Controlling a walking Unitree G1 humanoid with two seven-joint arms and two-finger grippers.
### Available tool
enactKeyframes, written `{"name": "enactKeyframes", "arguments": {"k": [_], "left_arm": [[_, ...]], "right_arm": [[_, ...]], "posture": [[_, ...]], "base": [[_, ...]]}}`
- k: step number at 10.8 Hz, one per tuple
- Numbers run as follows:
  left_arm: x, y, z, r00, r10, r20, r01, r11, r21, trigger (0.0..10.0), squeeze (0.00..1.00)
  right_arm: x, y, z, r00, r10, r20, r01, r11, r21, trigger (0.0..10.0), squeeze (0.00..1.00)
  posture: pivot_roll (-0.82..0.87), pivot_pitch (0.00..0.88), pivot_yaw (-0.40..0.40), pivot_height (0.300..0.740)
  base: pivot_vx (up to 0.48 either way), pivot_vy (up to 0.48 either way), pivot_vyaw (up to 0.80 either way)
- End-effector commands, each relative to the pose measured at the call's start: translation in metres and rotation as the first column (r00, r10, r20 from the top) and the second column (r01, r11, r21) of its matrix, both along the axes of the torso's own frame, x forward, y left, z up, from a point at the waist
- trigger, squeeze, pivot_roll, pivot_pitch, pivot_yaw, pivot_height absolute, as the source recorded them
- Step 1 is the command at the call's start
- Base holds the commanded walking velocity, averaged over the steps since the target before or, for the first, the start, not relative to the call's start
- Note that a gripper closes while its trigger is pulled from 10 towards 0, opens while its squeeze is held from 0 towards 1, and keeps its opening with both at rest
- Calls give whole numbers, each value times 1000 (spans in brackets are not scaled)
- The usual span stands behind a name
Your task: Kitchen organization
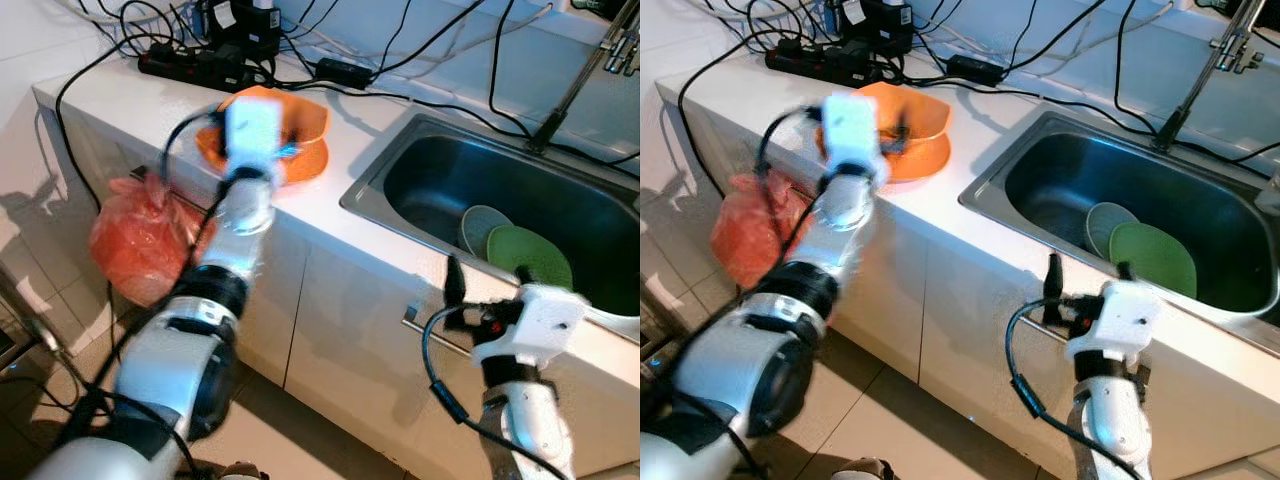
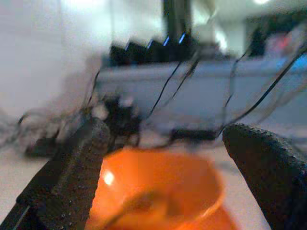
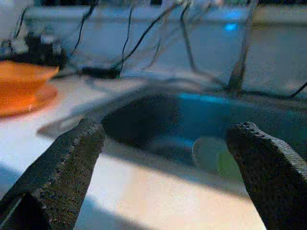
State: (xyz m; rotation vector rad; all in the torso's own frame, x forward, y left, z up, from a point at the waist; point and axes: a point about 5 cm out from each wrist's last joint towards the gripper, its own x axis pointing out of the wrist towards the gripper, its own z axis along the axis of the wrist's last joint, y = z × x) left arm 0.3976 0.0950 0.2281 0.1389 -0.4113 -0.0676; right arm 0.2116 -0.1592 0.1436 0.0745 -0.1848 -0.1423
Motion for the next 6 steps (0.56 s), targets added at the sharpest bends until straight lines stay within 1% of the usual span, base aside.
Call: {"name": "enactKeyframes", "arguments": {"k": [1, 2, 3, 4, 5, 6], "left_arm": [[-4, -7, 2, 999, -41, 32, 40, 999, 14, 10000, 0], [-7, -10, 3, 997, -55, 55, 54, 998, 13, 10000, 0], [-19, -23, 5, 983, -143, 117, 141, 990, 26, 10000, 0], [-25, -33, 4, 972, -201, 121, 201, 980, 19, 10000, 0], [-28, -38, 6, 964, -233, 131, 234, 972, 6, 10000, 0], [-36, -49, 21, 937, -291, 196, 296, 955, 2, 10000, 0]], "right_arm": [[0, -7, 12, 999, -27, 37, 28, 999, -30, 10000, 0], [0, -9, 19, 998, -32, 59, 35, 998, -47, 10000, 0], [1, -10, 29, 995, -27, 91, 34, 997, -74, 10000, 0], [2, -12, 33, 994, -25, 102, 36, 994, -108, 10000, 0], [3, -12, 36, 993, -24, 113, 38, 992, -124, 10000, 0], [2, -11, 57, 983, -26, 184, 59, 983, -176, 10000, 0]], "posture": [[116, 0, -112, 740], [116, 0, -117, 740], [111, 0, -126, 740], [108, 0, -130, 740], [106, 0, -132, 740], [102, 0, -133, 740]], "base": [[0, 0, 0], [0, 0, 0], [0, 0, 0], [0, 0, 0], [0, 0, 0], [0, 0, 0]]}}
